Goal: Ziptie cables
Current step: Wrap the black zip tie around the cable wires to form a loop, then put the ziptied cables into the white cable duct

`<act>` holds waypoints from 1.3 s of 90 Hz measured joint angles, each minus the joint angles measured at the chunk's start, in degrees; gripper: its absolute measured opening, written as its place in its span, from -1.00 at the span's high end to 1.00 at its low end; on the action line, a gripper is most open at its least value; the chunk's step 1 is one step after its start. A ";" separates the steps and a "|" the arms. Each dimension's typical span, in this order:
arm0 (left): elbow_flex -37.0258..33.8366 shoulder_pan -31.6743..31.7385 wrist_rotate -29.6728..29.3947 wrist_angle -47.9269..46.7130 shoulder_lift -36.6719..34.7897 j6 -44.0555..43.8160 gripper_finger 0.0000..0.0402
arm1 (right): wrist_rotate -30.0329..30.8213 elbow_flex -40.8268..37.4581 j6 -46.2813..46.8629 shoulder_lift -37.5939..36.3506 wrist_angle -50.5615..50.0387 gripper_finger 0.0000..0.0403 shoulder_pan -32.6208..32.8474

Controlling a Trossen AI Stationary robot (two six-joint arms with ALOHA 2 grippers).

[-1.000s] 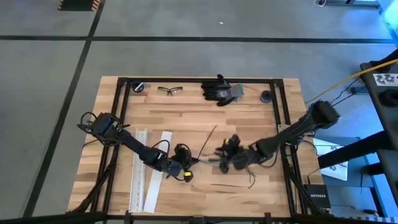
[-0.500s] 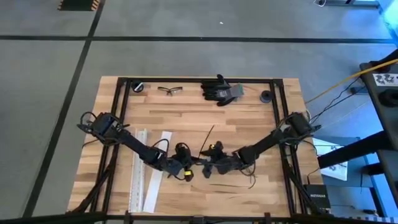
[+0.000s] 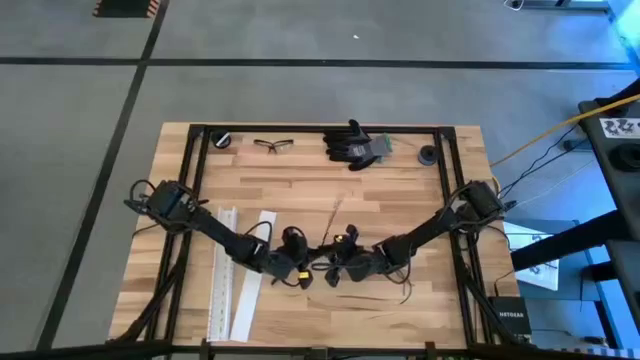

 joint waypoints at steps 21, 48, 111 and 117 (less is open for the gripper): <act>0.20 -1.01 -0.80 0.66 0.66 -1.91 1.00 | 9.24 7.58 -9.48 -2.70 -25.42 1.00 0.06; 0.24 -2.20 0.41 0.55 2.95 -3.77 1.00 | 16.98 6.17 -7.45 -15.43 -41.35 1.00 -0.46; 2.19 4.41 25.31 -3.31 -5.33 11.88 0.30 | -21.72 6.23 4.60 -29.68 -49.16 0.14 0.27; 2.97 4.82 28.50 -9.84 -9.38 16.16 0.20 | -22.34 6.23 4.75 -31.34 -51.49 0.09 0.85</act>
